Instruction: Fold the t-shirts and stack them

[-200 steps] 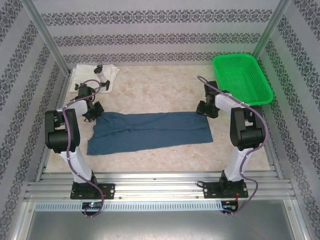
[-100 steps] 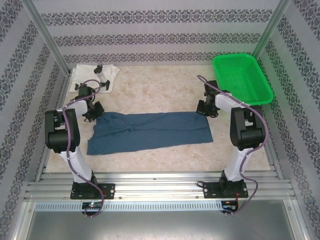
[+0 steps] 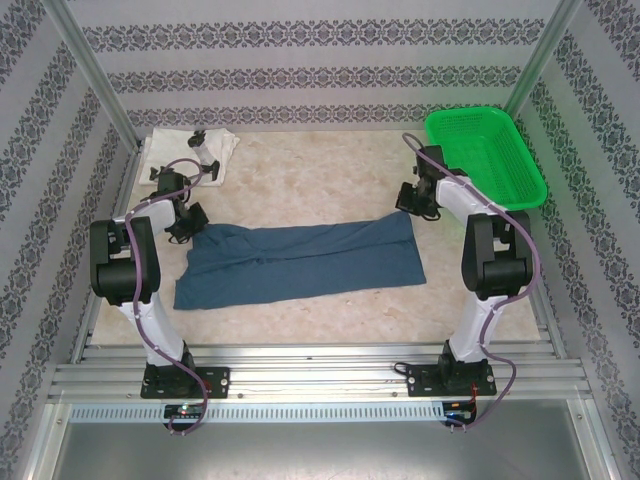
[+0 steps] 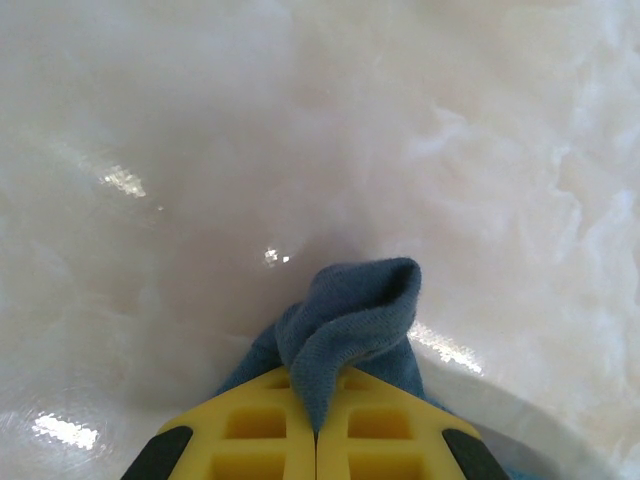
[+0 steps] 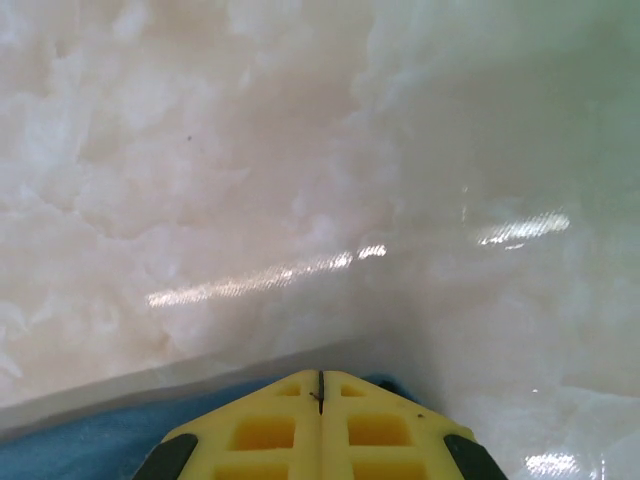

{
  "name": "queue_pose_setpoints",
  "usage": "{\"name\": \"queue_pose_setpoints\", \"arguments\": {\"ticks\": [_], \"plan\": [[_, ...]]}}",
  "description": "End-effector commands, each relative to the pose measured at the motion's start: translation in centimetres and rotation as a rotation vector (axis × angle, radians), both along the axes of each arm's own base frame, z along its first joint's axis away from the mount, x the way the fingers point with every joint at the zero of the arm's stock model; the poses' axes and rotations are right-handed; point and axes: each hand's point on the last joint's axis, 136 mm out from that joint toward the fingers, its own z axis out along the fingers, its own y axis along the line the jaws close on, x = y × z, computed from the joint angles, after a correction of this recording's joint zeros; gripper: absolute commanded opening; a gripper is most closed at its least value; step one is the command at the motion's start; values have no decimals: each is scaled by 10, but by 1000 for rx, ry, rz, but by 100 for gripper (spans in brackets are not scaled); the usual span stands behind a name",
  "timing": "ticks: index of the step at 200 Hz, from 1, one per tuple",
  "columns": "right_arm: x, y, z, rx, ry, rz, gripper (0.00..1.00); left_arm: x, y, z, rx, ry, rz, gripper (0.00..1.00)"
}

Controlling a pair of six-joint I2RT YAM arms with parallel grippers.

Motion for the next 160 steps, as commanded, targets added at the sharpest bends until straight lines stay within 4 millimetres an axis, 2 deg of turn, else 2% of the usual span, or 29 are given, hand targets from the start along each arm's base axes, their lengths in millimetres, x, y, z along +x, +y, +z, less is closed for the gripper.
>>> {"name": "queue_pose_setpoints", "arguments": {"ticks": [1,57,62,74,90,101,109,125,129,133,141,148,153,160], "plan": [[9,-5,-6,18,20,-22,0,-16,-1,-19,-13,90,-19,0],[20,-13,-33,-20,98,-13,0,-19,10,-21,27,116,-9,0],[21,-13,-33,-23,98,-13,4,-19,11,-21,31,120,-7,0],[25,-15,-32,-34,86,-16,24,-17,12,-21,35,118,-4,0],[28,-17,-22,-52,50,-16,43,-16,12,-22,32,127,-5,0],[25,-15,-9,-69,12,-12,51,-13,12,-22,24,123,-7,0],[20,-11,0,-70,-14,-1,55,-10,11,-19,18,118,-6,7],[3,-1,17,-100,-42,37,56,-3,14,-6,29,82,6,11],[-3,-1,20,-117,-46,40,56,-3,17,-2,45,73,19,15],[-8,-1,23,-133,-53,41,56,-3,20,4,60,62,32,23],[-19,2,25,-141,-60,52,58,-2,24,17,83,33,51,50],[-28,3,25,-143,-53,52,58,-1,26,28,96,7,60,63],[-34,1,24,-153,-42,46,58,-1,28,36,104,-7,65,84],[-41,1,21,-158,-31,40,58,-2,30,46,119,-18,77,93]]}}
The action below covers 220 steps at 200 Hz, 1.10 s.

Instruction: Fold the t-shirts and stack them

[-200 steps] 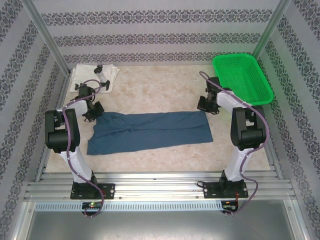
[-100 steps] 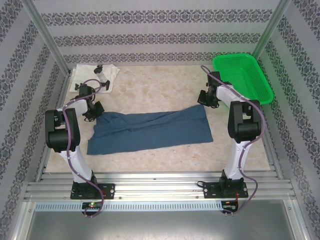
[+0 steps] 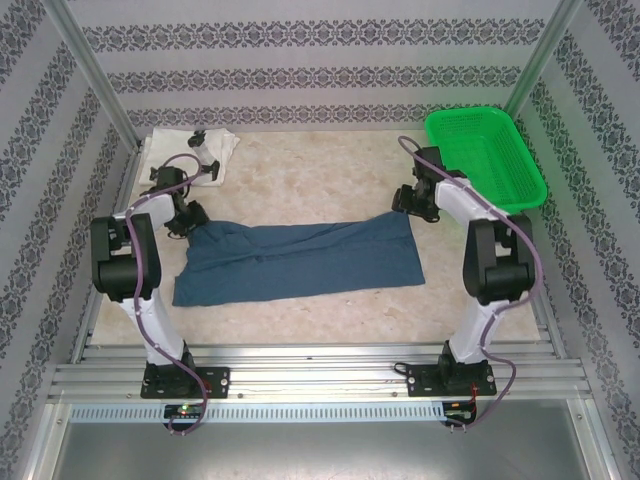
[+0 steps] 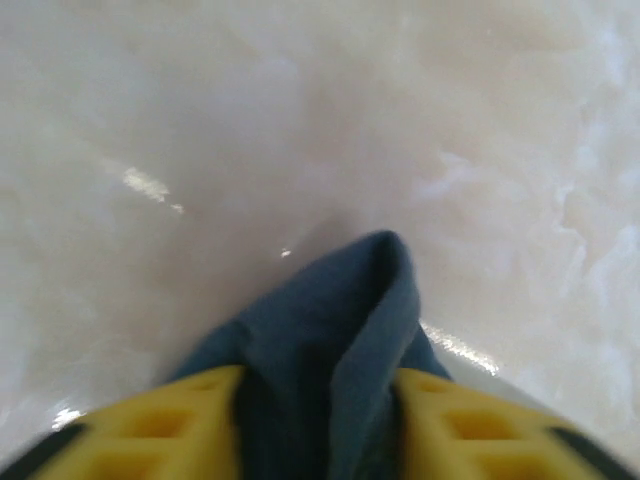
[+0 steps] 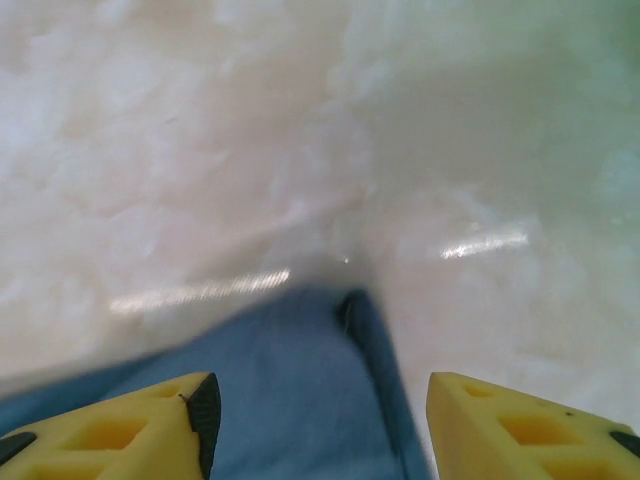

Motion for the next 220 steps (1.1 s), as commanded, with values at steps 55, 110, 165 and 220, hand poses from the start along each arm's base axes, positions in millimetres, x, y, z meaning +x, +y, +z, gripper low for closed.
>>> {"name": "queue_pose_setpoints", "arguments": {"ticks": [55,110,165,220], "plan": [[-48,8,-44,-1,127,-6,52,-43,-8,77,28,-111,26,99],[-44,3,-68,-27,151,-27,42,-75,-25,52,-14,-110,29,91],[-33,0,-66,-55,141,-40,34,-77,-32,59,-4,-142,3,89],[-22,-2,-51,-80,107,-42,2,-86,-36,56,1,-137,-19,88]]}}
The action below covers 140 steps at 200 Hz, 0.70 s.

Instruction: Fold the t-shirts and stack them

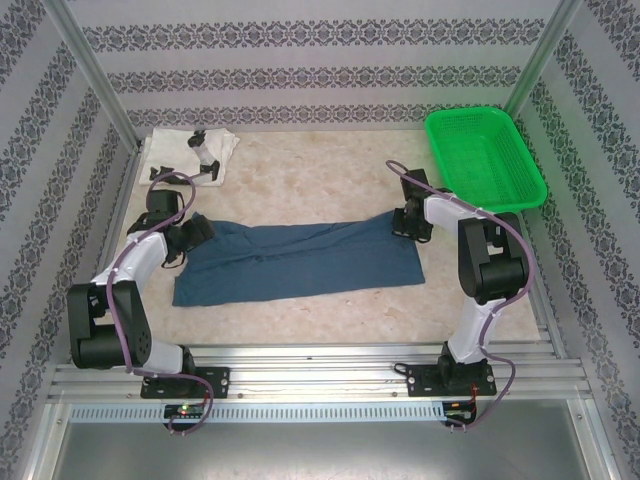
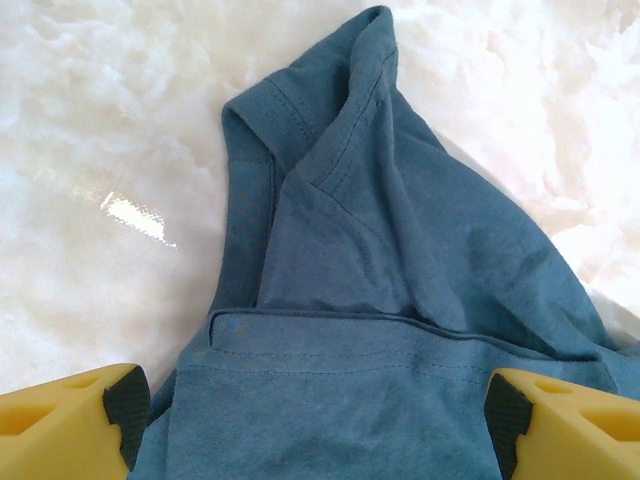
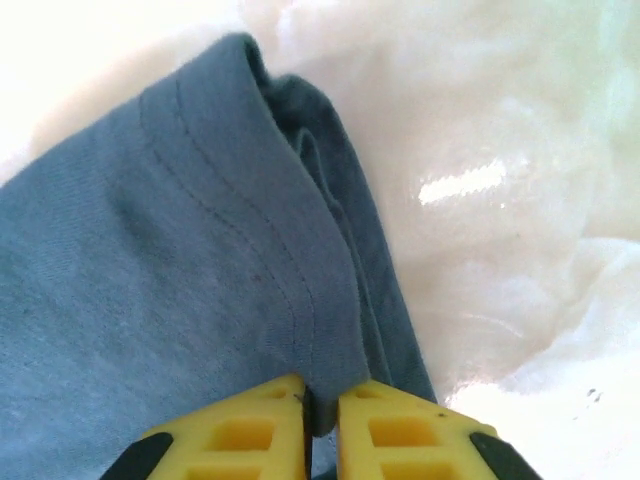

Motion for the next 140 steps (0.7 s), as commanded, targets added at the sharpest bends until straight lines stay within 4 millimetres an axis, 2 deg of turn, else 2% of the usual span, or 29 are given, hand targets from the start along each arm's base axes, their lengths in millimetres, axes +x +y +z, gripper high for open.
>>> {"name": "queue_pose_setpoints", "arguments": {"ticks": [1,46,77,107,140], "plan": [[12,-5,12,-37,-33,-7,2,-2,-7,6,7,-28,-31,88],[14,-6,52,-41,-117,1,0,-9,-10,4,29,-31,-36,88],[5,-5,62,-32,-105,19,0,-6,-14,11,21,-73,-47,88],[-8,-4,60,13,-85,20,0,-2,-19,23,45,-108,-69,88],[-23,-7,37,31,-31,13,0,5,-33,38,112,-126,-141,88]]}}
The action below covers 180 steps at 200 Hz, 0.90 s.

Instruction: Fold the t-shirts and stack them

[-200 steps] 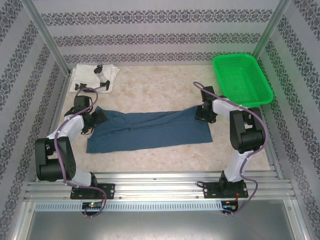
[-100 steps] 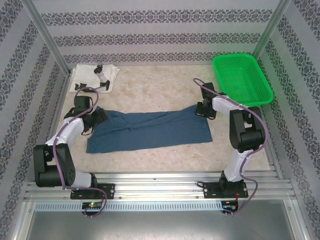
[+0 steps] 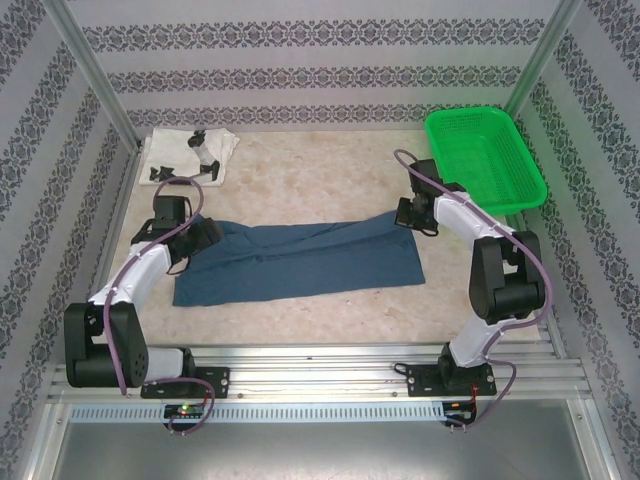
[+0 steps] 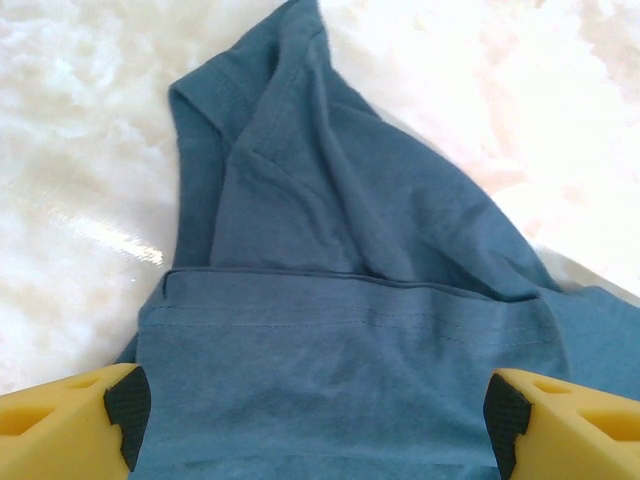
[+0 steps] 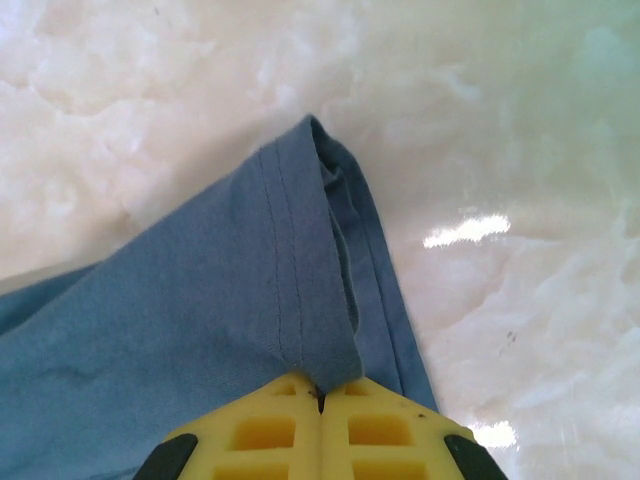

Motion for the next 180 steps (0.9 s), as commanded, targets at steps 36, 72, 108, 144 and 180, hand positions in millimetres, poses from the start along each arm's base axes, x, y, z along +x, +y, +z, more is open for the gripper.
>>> {"name": "queue_pose_setpoints", "arguments": {"ticks": [36,72,108,144,180], "plan": [[-27,-10,-35,31,98,-8,0,22,-42,27,169,-28,-209,87],[-29,-9,-42,39,111,-4,0,32,-78,9,249,111,-377,77],[-29,-8,-47,49,116,-3,0,44,-84,-8,325,251,-404,67],[-30,-8,-50,46,115,4,0,49,-87,-27,334,320,-424,61],[-32,-9,-53,46,121,7,0,41,-87,-49,331,398,-429,45]]}}
